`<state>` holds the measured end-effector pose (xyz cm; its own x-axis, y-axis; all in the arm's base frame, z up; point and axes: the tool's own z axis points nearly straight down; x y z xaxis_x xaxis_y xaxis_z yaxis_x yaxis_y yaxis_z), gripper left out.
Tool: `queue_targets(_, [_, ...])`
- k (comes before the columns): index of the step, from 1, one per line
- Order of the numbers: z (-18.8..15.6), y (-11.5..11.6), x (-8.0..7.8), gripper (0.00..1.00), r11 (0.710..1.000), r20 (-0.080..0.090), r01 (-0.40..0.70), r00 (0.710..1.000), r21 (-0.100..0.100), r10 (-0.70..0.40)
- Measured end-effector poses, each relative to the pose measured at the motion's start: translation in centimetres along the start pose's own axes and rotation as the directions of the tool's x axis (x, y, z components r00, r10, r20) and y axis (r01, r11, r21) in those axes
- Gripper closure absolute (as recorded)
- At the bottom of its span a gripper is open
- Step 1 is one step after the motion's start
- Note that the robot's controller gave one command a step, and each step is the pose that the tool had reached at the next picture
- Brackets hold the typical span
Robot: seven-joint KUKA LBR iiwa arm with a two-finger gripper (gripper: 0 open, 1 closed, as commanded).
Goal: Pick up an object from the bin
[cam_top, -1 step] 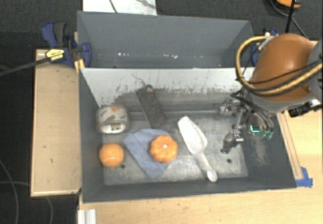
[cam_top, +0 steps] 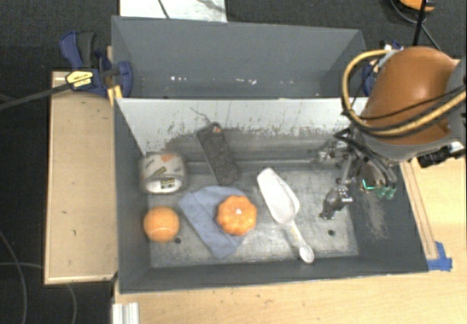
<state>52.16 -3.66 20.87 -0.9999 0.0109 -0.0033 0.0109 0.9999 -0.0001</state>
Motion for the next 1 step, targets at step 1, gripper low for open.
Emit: queue_targets(1, [5.23,1.79,0.16,0.00,0.997,0.004,0.083,0.997,0.000,-0.083])
